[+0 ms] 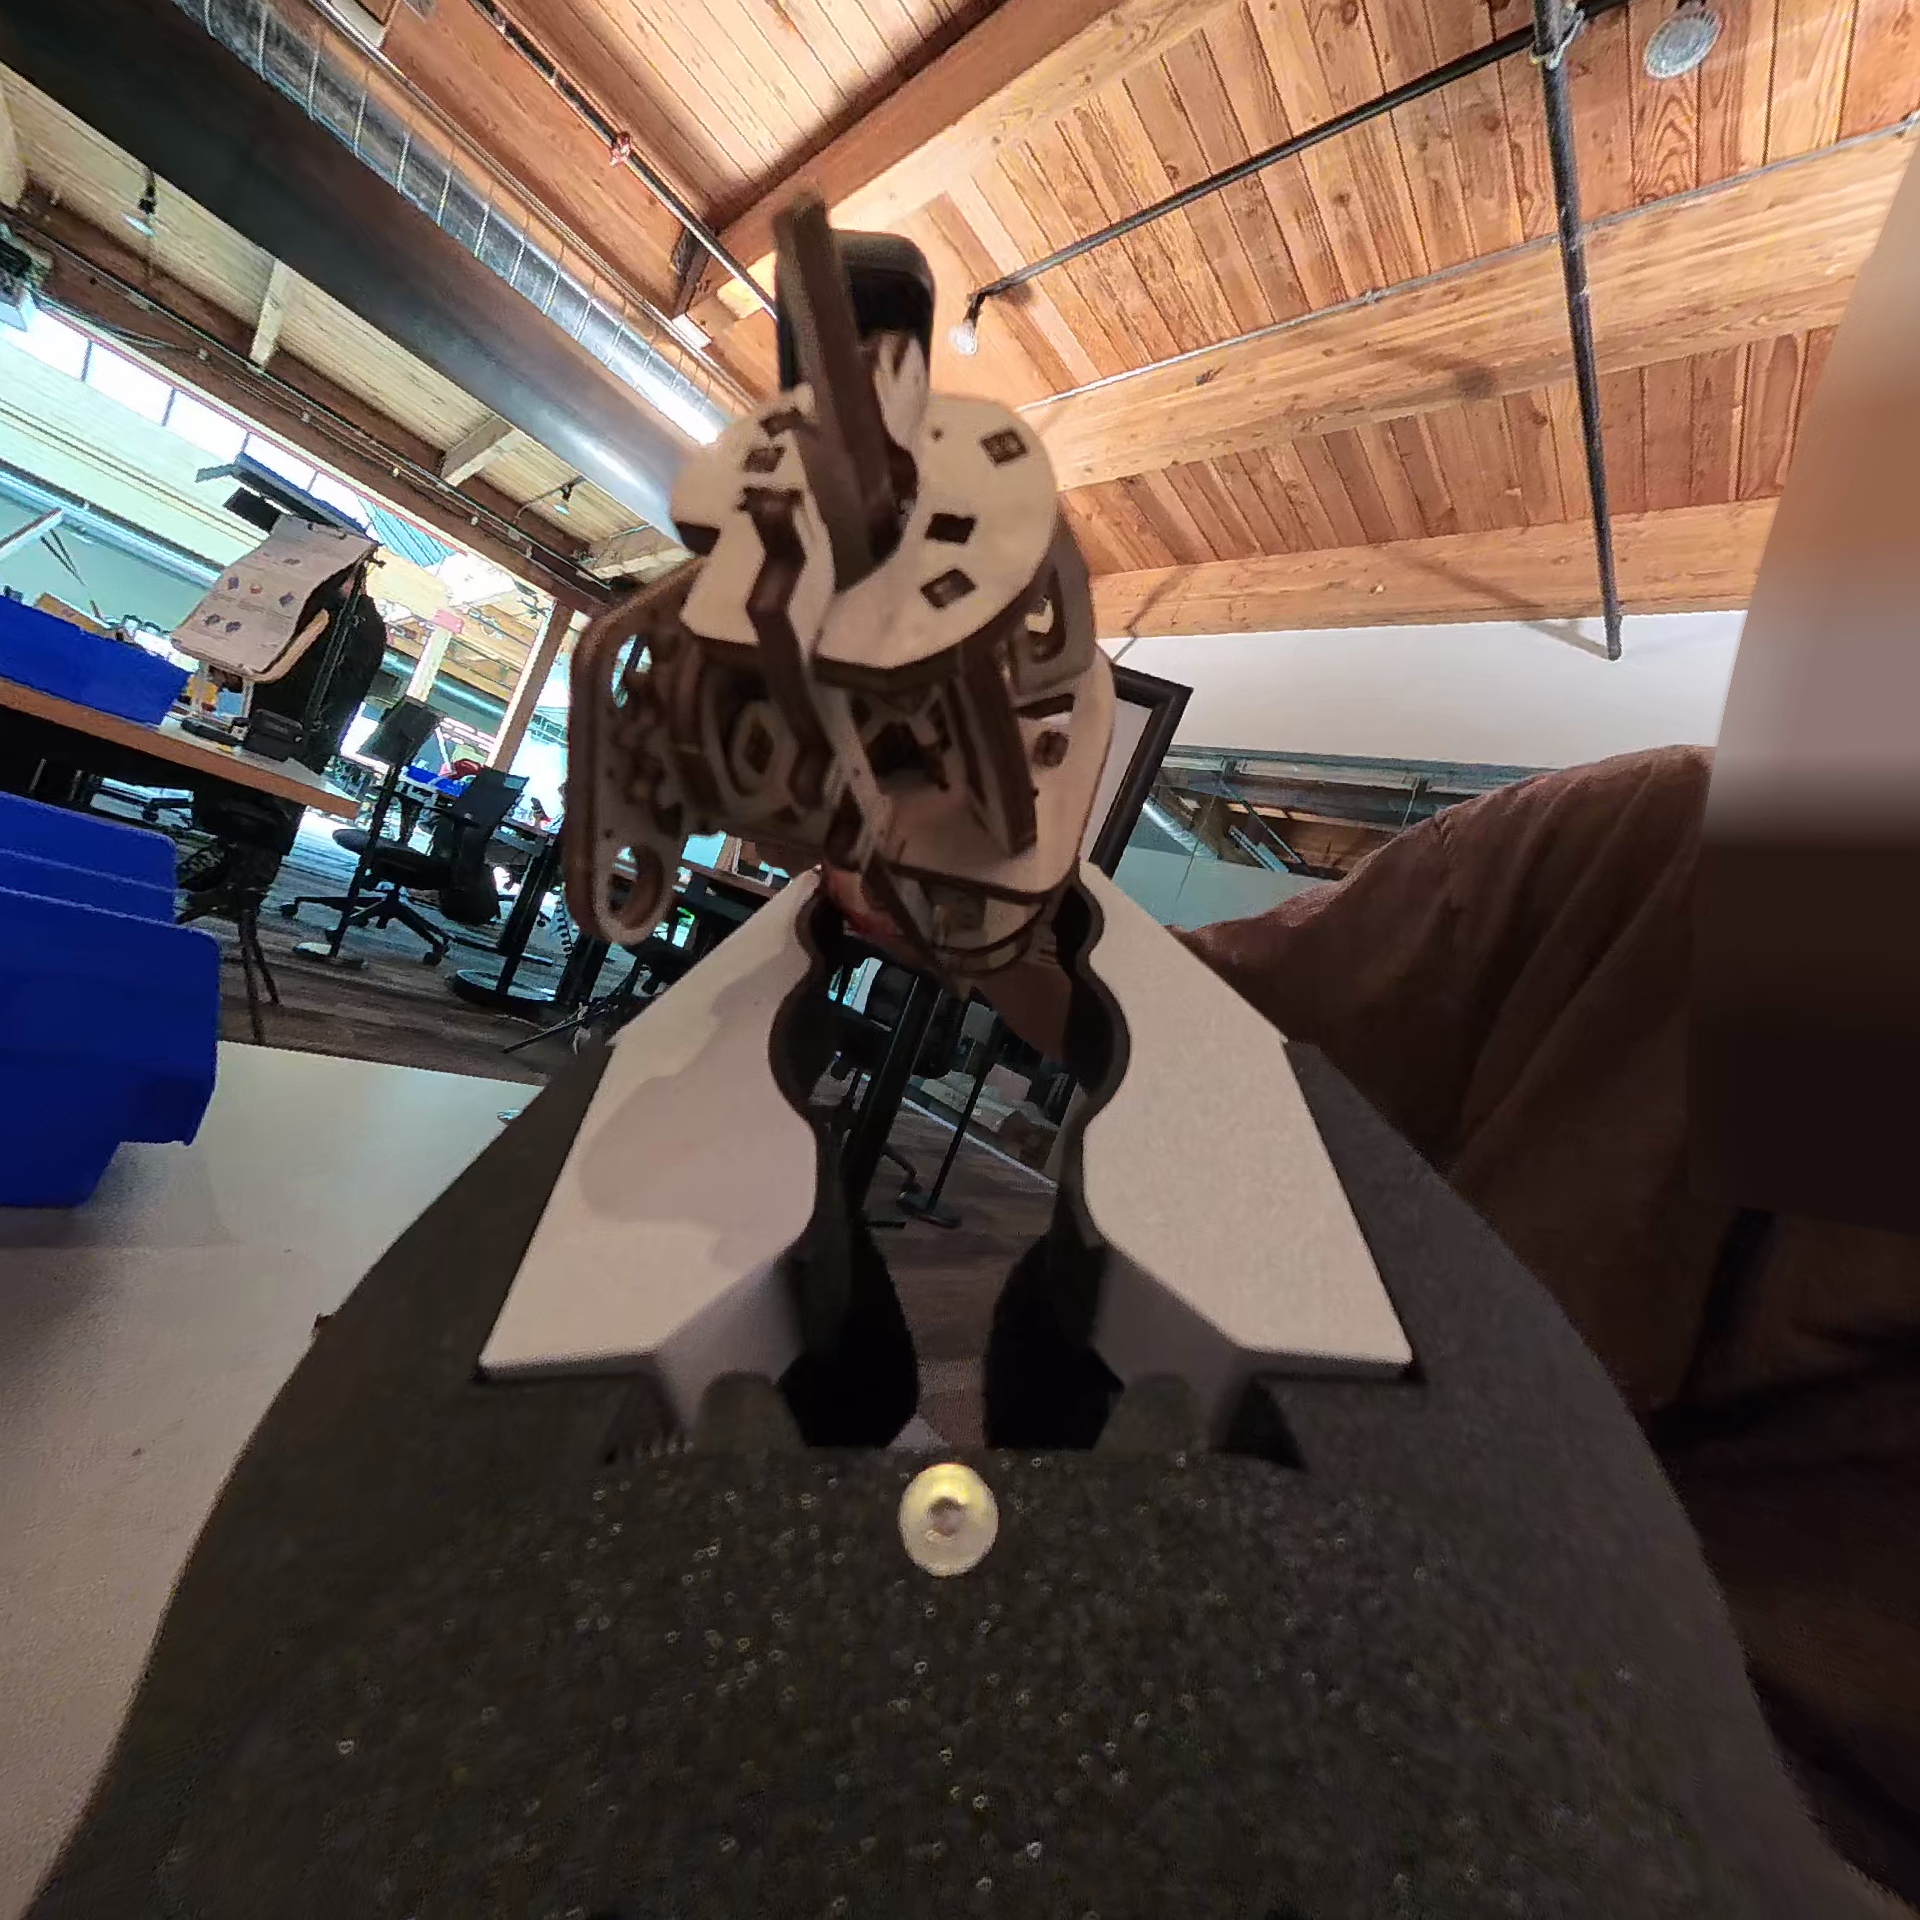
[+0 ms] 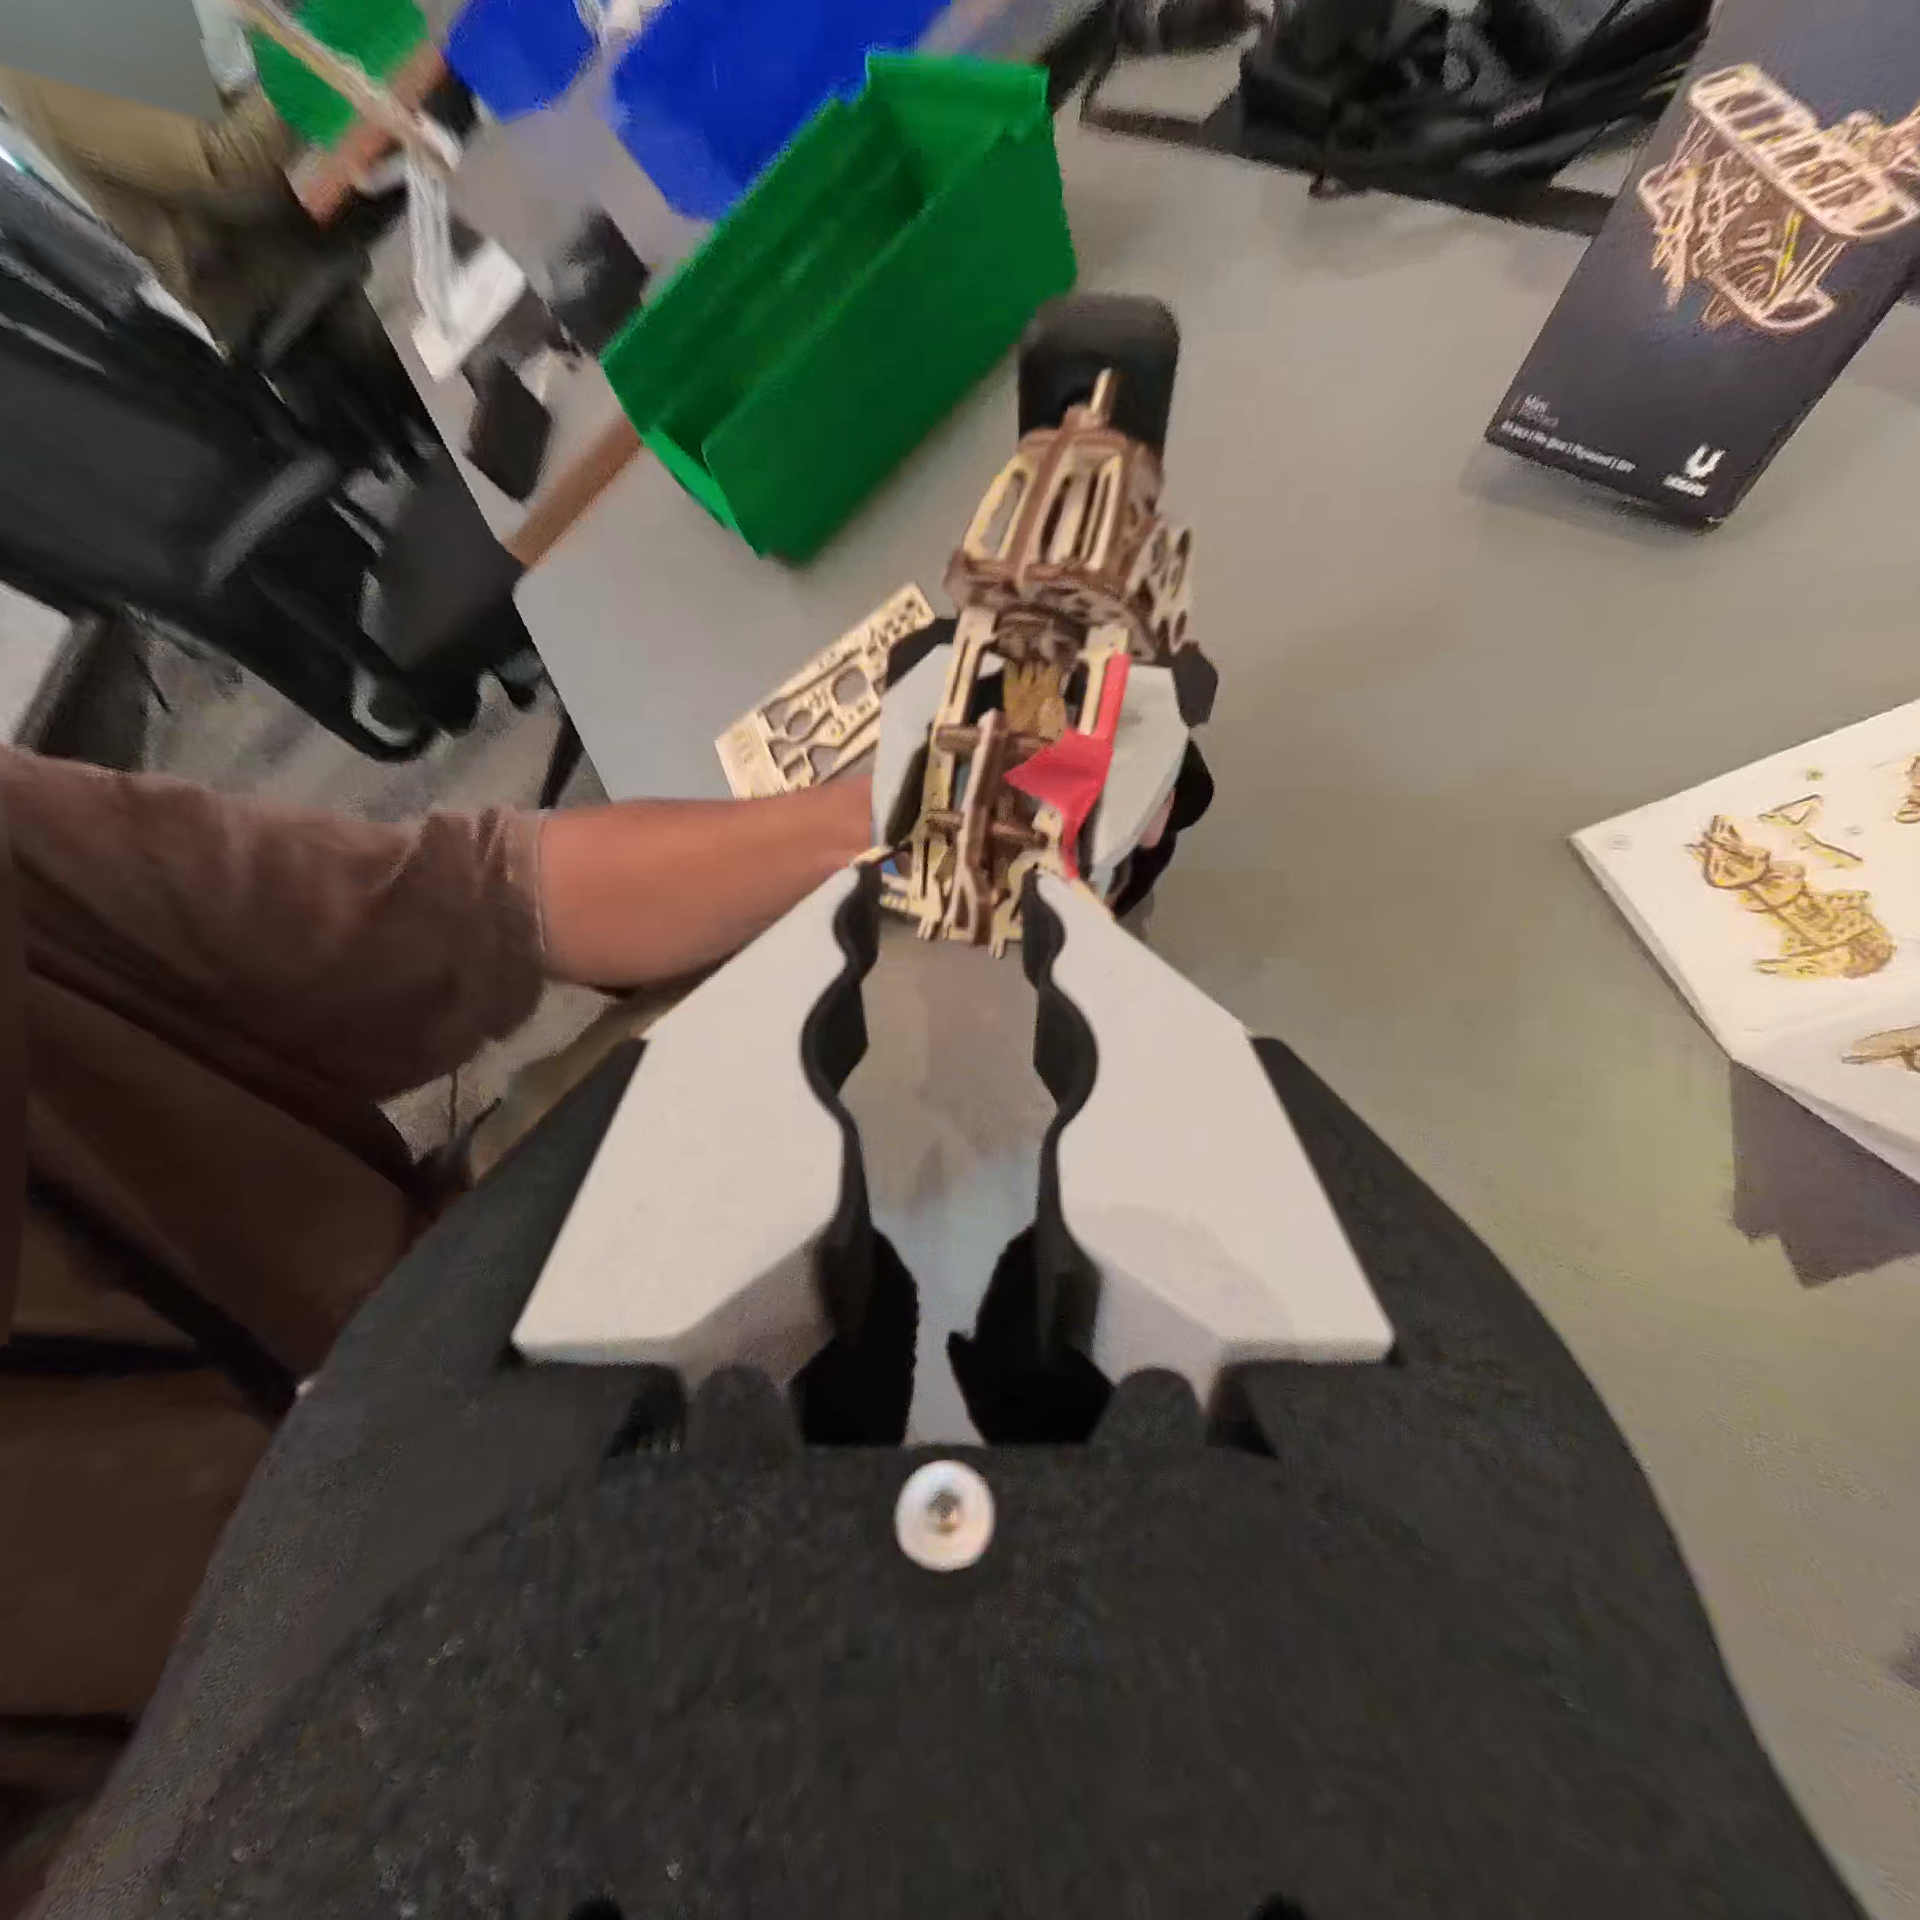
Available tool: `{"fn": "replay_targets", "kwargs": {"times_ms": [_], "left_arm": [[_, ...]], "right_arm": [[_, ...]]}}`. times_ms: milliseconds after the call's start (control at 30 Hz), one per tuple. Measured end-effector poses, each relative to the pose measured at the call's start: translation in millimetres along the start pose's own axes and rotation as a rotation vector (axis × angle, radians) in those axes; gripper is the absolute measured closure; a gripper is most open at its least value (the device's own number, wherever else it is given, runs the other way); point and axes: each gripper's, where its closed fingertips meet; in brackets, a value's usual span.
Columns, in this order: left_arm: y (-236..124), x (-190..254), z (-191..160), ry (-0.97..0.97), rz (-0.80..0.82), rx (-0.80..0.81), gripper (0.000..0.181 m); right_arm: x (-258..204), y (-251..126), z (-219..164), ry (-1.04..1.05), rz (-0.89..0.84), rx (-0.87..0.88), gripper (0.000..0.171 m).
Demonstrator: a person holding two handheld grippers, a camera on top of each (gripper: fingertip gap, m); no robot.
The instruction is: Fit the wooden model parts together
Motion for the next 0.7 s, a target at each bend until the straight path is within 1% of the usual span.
{"fn": "replay_targets", "kwargs": {"times_ms": [67, 267, 367, 467, 533, 700], "left_arm": [[0.9, -1.1, -2.6, -0.002, 0.006, -0.013, 0.142], [2.8, -7.0, -11.3, -0.012, 0.030, -0.055, 0.142], [3.8, -8.2, -13.2, -0.017, 0.032, -0.061, 0.142], [2.8, -8.2, -11.9, -0.018, 0.034, -0.055, 0.143], [3.6, -8.6, -13.5, -0.019, 0.035, -0.064, 0.142], [2.6, -12.8, -14.2, -0.022, 0.056, -0.061, 0.142]], "right_arm": [[5.6, 2.0, -5.0, -0.003, -0.013, -0.006, 0.147], [2.7, 7.8, -10.9, -0.072, -0.035, -0.070, 0.154], [2.9, 13.3, -16.4, -0.096, -0.046, -0.117, 0.156], [3.5, 14.3, -16.2, -0.105, -0.059, -0.122, 0.161], [6.0, 14.8, -17.5, -0.127, -0.091, -0.133, 0.167], [10.3, 14.0, -18.6, -0.197, -0.209, -0.172, 0.169]]}}
Point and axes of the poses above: each gripper's, where its closed fingertips meet, y out along the fingers, z out of its top, x = y × z across the jaws, and after that the axes turned 13 degrees about -z, right-handed
